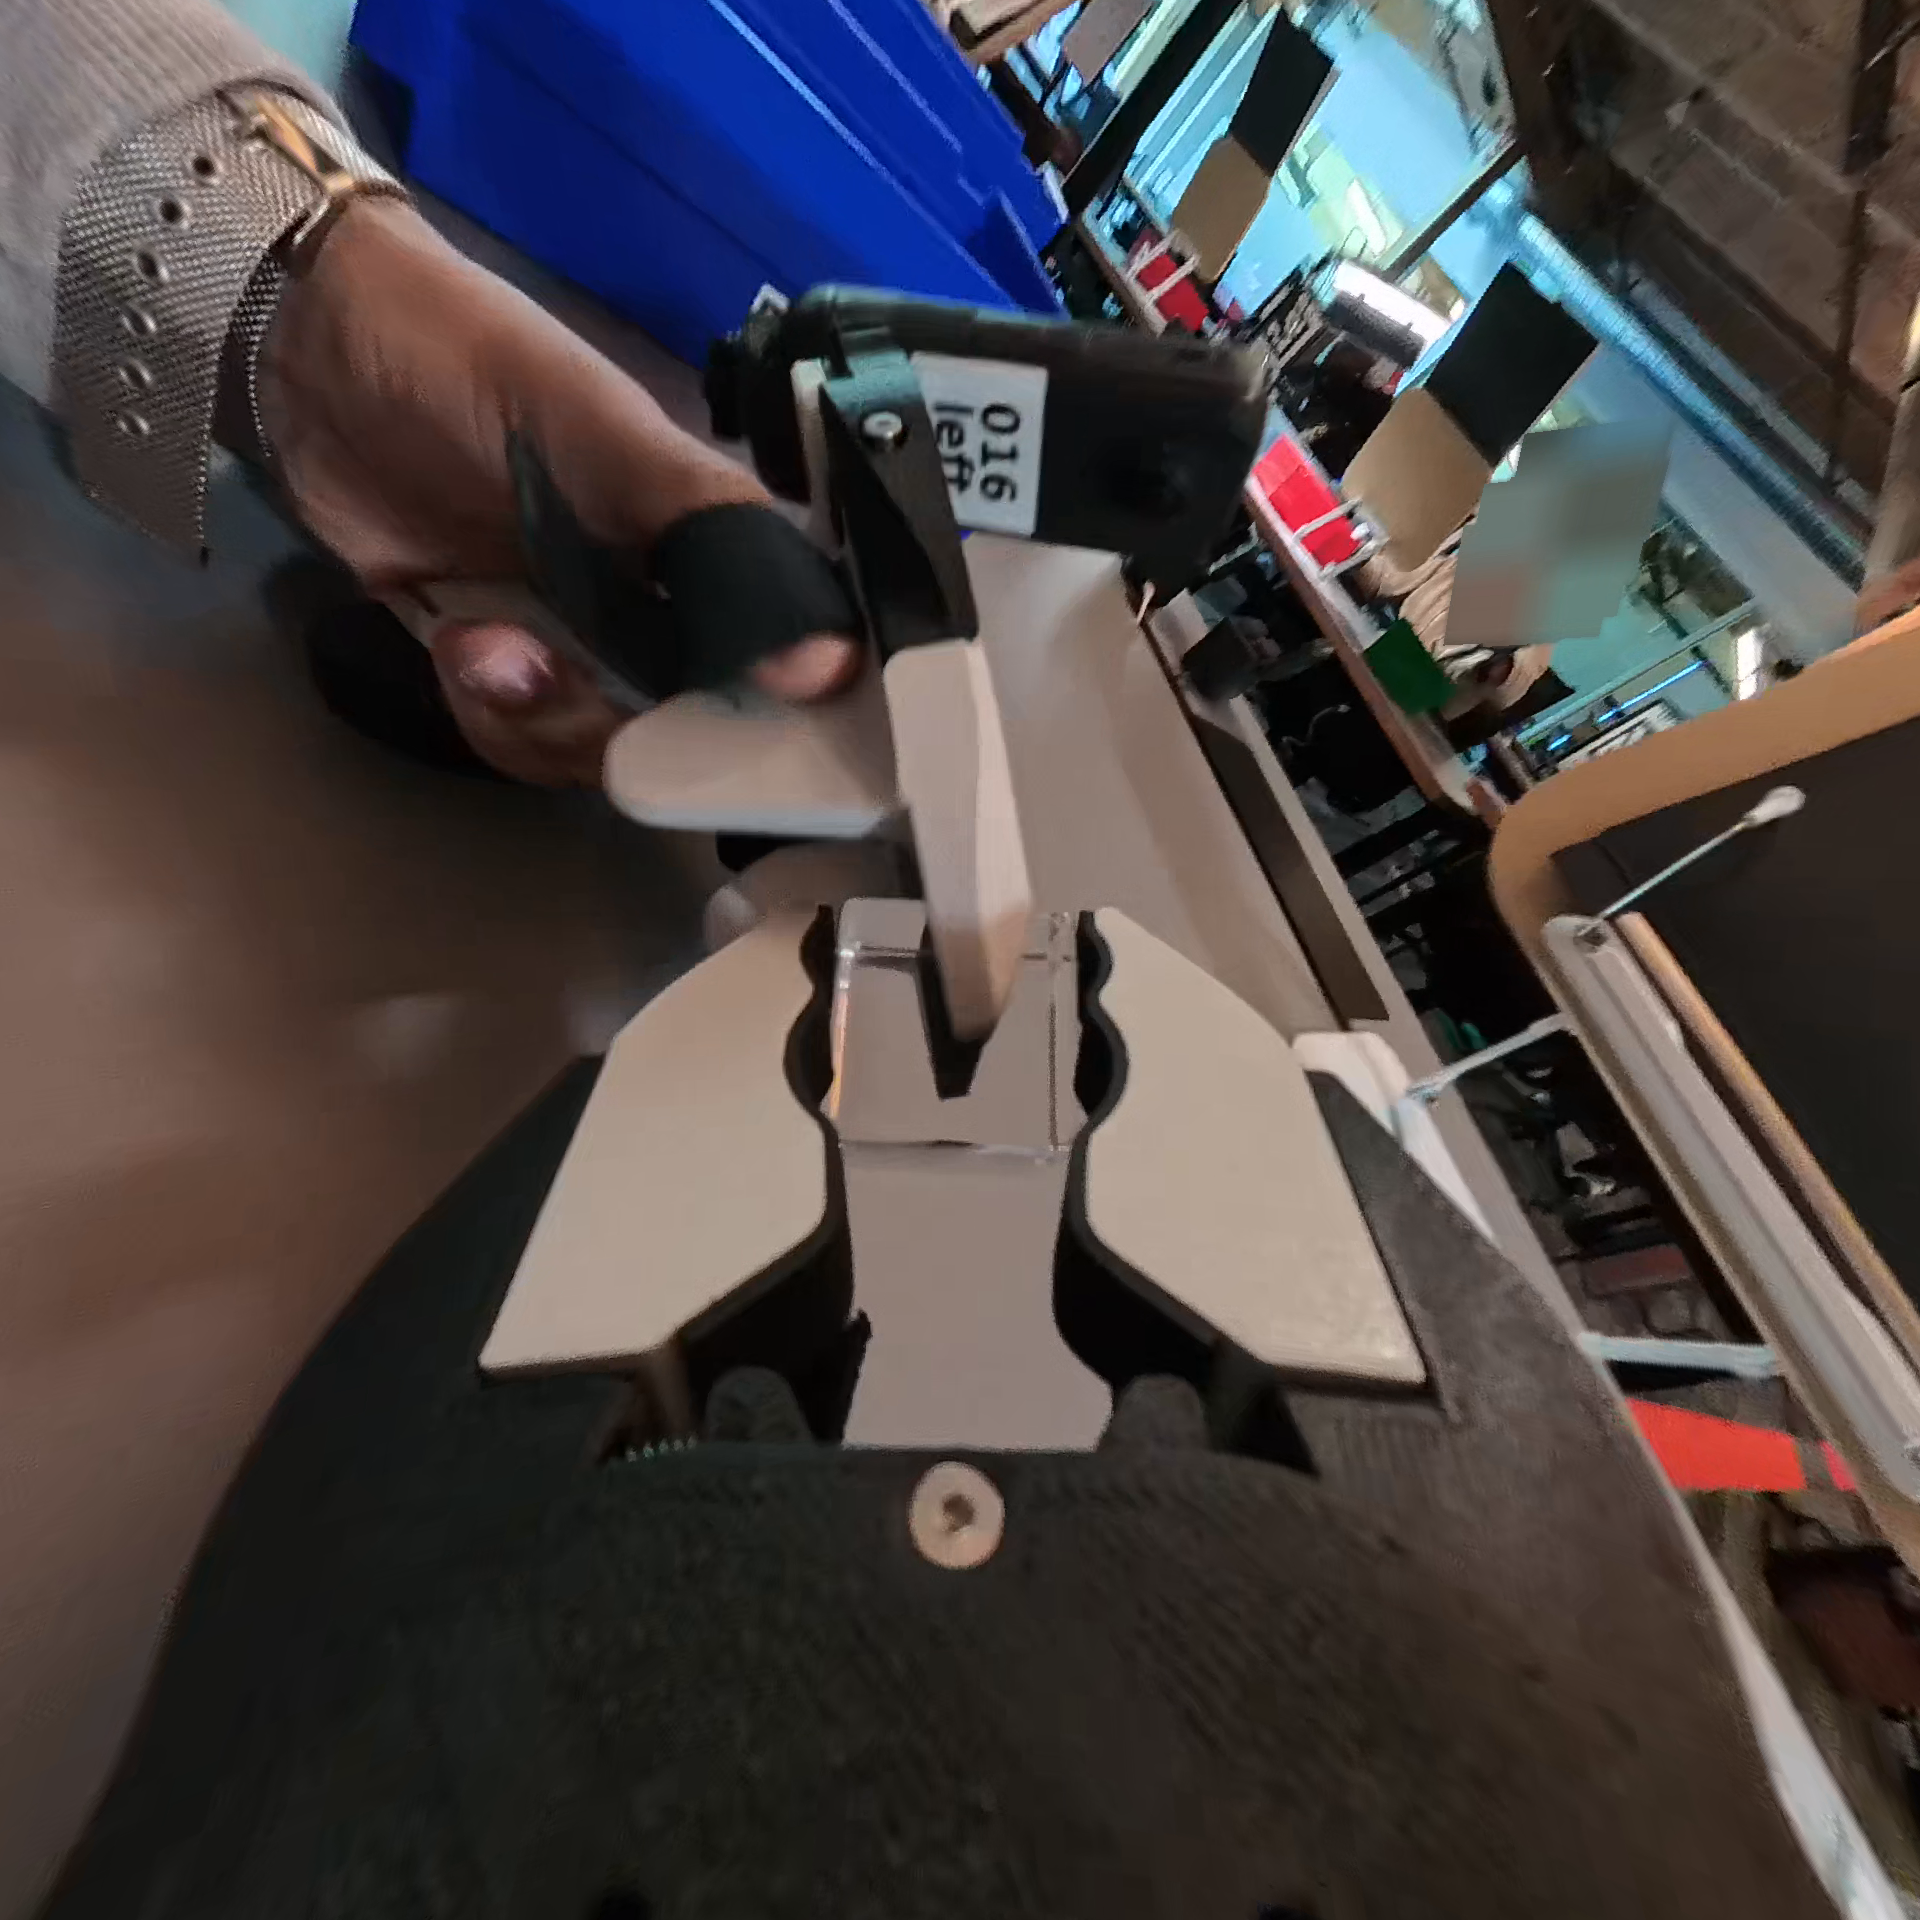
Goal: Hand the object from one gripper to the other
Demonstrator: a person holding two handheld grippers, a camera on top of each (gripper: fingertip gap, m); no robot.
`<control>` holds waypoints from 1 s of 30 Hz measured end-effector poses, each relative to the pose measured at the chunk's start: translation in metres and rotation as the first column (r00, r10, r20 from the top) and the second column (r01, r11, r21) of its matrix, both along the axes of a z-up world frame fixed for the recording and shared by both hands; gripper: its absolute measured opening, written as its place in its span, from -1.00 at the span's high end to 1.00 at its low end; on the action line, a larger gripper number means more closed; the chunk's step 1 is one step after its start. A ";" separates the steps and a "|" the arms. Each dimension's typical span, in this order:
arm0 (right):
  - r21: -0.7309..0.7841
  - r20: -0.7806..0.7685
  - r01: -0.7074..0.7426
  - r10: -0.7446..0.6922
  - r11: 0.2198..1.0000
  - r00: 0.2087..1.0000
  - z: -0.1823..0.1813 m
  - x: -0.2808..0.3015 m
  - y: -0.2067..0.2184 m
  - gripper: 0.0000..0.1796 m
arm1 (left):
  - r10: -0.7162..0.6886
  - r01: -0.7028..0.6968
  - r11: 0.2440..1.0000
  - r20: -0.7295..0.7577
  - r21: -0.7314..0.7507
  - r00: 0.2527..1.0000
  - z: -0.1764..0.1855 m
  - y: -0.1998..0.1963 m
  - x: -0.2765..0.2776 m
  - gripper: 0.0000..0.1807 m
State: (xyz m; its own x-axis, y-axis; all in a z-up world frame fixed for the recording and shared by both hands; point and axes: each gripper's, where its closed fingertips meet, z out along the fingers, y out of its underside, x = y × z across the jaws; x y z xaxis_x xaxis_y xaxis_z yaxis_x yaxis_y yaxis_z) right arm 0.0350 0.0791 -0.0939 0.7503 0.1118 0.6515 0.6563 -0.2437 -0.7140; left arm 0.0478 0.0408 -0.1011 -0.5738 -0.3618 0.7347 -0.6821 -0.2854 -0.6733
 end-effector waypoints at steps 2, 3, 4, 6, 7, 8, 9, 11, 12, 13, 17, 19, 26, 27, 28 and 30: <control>-0.043 -0.012 0.036 -0.036 0.998 0.999 -0.006 0.003 0.000 0.50 | 0.025 -0.024 0.998 -0.012 0.059 1.000 -0.007 0.001 0.003 0.48; -0.049 -0.006 0.047 -0.047 0.998 0.999 -0.008 0.005 0.000 0.50 | 0.035 -0.034 0.997 -0.017 0.064 0.999 -0.007 0.001 0.004 0.49; -0.047 -0.002 0.052 -0.053 0.998 0.999 -0.008 0.006 0.000 0.50 | 0.043 -0.042 0.997 -0.018 0.061 0.999 -0.007 0.002 0.005 0.49; -0.025 -0.011 0.052 -0.053 0.998 0.999 -0.006 0.006 0.001 0.42 | 0.054 -0.053 0.998 -0.017 0.047 0.998 -0.006 0.002 0.007 0.49; 0.005 -0.023 0.053 -0.053 0.999 0.998 -0.003 0.007 0.000 0.37 | 0.060 -0.059 0.998 -0.017 0.036 0.998 -0.005 0.003 0.007 0.49; 0.057 -0.041 0.058 -0.055 0.997 0.998 0.004 0.009 0.000 0.33 | 0.066 -0.066 0.997 -0.019 0.026 0.998 -0.005 0.005 0.008 0.49; 0.114 -0.078 0.059 -0.050 0.992 0.996 0.013 0.011 0.000 0.10 | 0.070 -0.070 0.997 -0.021 0.010 0.997 -0.004 0.007 0.008 0.49; 0.182 -0.214 0.093 -0.053 0.979 0.975 0.026 0.020 -0.003 -0.26 | 0.070 -0.072 0.995 -0.025 -0.069 0.997 0.004 0.011 0.008 0.49; 0.204 -0.297 0.117 -0.052 0.972 0.954 0.031 0.026 -0.004 -0.44 | 0.070 -0.073 0.990 -0.025 -0.124 0.997 0.010 0.013 0.008 0.49; 0.222 -0.382 0.130 -0.036 0.966 0.923 0.035 0.030 -0.006 -0.52 | 0.073 -0.077 0.981 -0.027 -0.176 0.997 0.015 0.016 0.008 0.49; 0.265 -0.599 0.142 0.047 0.954 0.799 0.043 0.041 -0.015 -0.55 | 0.046 -0.057 0.949 -0.041 -0.309 0.998 0.026 0.019 0.006 0.49; 0.249 -0.676 0.104 0.095 0.963 0.731 0.043 0.035 -0.016 -0.42 | 0.031 -0.043 0.926 -0.039 -0.375 0.999 0.032 0.018 0.005 0.50; 0.289 -0.906 0.005 0.272 0.957 0.325 0.051 0.018 -0.017 0.21 | 0.135 -0.078 0.952 0.177 -0.296 0.975 0.050 0.021 0.002 0.49; 0.288 -0.918 0.006 0.274 0.958 0.286 0.051 0.019 -0.018 0.24 | 0.161 -0.096 0.956 0.220 -0.279 0.962 0.054 0.023 0.001 0.49; 0.275 -0.926 0.005 0.263 0.962 0.272 0.049 0.019 -0.017 0.26 | 0.189 -0.118 0.957 0.258 -0.266 0.948 0.058 0.025 0.001 0.49; 0.227 -0.935 0.000 0.219 0.974 0.278 0.040 0.019 -0.014 0.27 | 0.232 -0.159 0.955 0.298 -0.251 0.926 0.061 0.030 0.002 0.49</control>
